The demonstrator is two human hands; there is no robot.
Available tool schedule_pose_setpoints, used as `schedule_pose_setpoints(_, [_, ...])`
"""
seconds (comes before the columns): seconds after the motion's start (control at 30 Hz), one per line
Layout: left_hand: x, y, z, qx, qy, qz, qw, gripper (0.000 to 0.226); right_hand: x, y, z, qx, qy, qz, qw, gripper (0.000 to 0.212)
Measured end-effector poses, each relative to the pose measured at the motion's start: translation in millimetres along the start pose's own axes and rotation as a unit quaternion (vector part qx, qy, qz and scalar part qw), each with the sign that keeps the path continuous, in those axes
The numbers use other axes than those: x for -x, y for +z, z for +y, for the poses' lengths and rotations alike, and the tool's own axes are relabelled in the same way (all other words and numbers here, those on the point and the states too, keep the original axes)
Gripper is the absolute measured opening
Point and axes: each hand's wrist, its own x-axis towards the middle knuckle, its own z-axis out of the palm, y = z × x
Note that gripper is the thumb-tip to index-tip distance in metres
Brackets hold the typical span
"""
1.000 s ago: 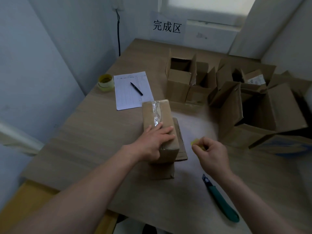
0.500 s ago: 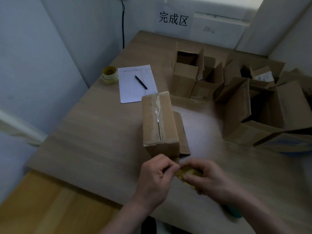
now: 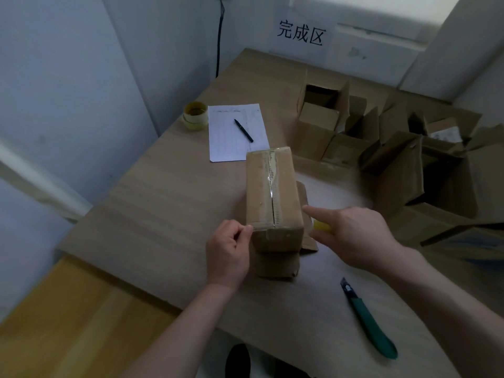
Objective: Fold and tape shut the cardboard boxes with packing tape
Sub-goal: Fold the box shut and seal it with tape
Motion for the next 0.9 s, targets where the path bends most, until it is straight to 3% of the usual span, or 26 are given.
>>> schedule_pose_setpoints(0.2, [-6,9,-18,-0.010,0.016,0.012,1.000,0.036,-11,17,4,0.012,-0.017,0.016,1.000,0.055])
schedule_pose_setpoints(0.37, [-9,14,-26,0.009,-0.024,0.025,0.999,0.029,-19,28,5,0.012,-0.052,0.034,0.998,0.053])
schedule_pose_setpoints(0.53, [-14,29,-26,0.096,-0.136,0.009,0.986,0.022,-19,37,12,0.016,-0.058,0.034,0.998,0.047])
schedule_pose_setpoints(0.63, [-20,41,-21,0.231,-0.303,0.052,0.923,0.014,-13,42,20,-0.001,-0.060,0.057,0.997,0.044])
schedule_pose_setpoints(0.67, [-23,39,-21,0.235,-0.311,0.074,0.918,0.012,-13,43,21,-0.007,-0.068,0.070,0.995,0.043])
schedule_pose_setpoints(0.7, [-26,35,-20,0.179,-0.254,0.084,0.947,0.013,-12,45,21,-0.012,-0.077,0.082,0.994,0.043])
schedule_pose_setpoints(0.73, [-31,31,-16,0.089,-0.128,0.075,0.985,0.021,-13,47,22,-0.017,-0.084,0.091,0.992,0.043])
schedule_pose_setpoints(0.77, [-36,30,-11,-0.007,0.039,0.031,0.999,0.037,-14,50,24,-0.025,-0.088,0.097,0.991,0.044])
schedule_pose_setpoints(0.8, [-43,33,-9,-0.092,0.189,-0.046,0.977,0.051,-15,52,26,-0.037,-0.092,0.096,0.990,0.044])
schedule_pose_setpoints(0.83, [-50,38,-3,-0.168,0.296,-0.127,0.932,0.061,-17,54,27,-0.049,-0.098,0.089,0.990,0.044])
schedule_pose_setpoints(0.9, [-64,53,7,-0.284,0.405,-0.249,0.833,0.067,-19,55,29,-0.062,-0.107,0.079,0.989,0.037])
